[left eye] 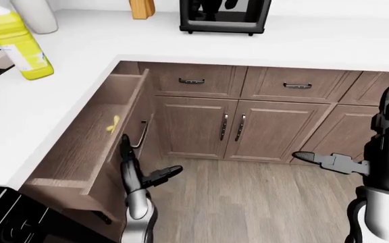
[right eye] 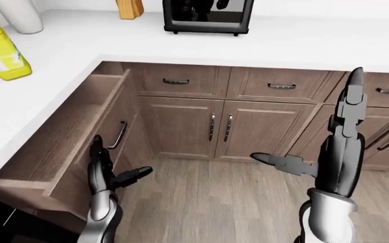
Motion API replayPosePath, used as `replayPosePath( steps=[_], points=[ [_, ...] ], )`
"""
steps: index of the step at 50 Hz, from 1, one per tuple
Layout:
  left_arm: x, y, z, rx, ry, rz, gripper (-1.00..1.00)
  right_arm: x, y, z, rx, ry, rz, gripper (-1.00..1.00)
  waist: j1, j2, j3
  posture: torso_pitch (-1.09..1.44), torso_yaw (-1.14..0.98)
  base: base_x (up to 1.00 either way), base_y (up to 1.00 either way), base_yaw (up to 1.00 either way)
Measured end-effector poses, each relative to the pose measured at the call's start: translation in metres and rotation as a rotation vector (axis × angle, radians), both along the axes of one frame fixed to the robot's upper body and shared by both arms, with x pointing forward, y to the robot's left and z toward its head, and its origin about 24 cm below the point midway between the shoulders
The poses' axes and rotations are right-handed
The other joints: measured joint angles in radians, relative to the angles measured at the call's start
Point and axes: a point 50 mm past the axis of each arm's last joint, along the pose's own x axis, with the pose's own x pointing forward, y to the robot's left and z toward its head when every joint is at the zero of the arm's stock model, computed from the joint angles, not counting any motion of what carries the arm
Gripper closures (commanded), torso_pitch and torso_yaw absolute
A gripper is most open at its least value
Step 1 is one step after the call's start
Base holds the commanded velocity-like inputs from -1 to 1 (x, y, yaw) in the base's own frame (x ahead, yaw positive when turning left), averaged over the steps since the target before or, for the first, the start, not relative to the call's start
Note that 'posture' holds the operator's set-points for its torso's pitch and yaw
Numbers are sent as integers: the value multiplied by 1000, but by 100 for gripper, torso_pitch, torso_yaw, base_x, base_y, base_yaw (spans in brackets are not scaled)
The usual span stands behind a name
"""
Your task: Close the right drawer.
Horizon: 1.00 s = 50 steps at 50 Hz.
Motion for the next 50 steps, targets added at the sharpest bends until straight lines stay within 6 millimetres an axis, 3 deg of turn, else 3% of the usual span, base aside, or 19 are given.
replayPosePath(
  steps=[26,50],
  points=[
    [2,33,0,-53,7,113,-100,1,1,2,-5,-2,1,-100,-5,6,-1,0,0,0,0,0],
    [-1,51,-3,-74,6,191,-100,0,1,3,-5,-4,1,-100,-2,7,-1,0,0,0,0,0]
  ],
)
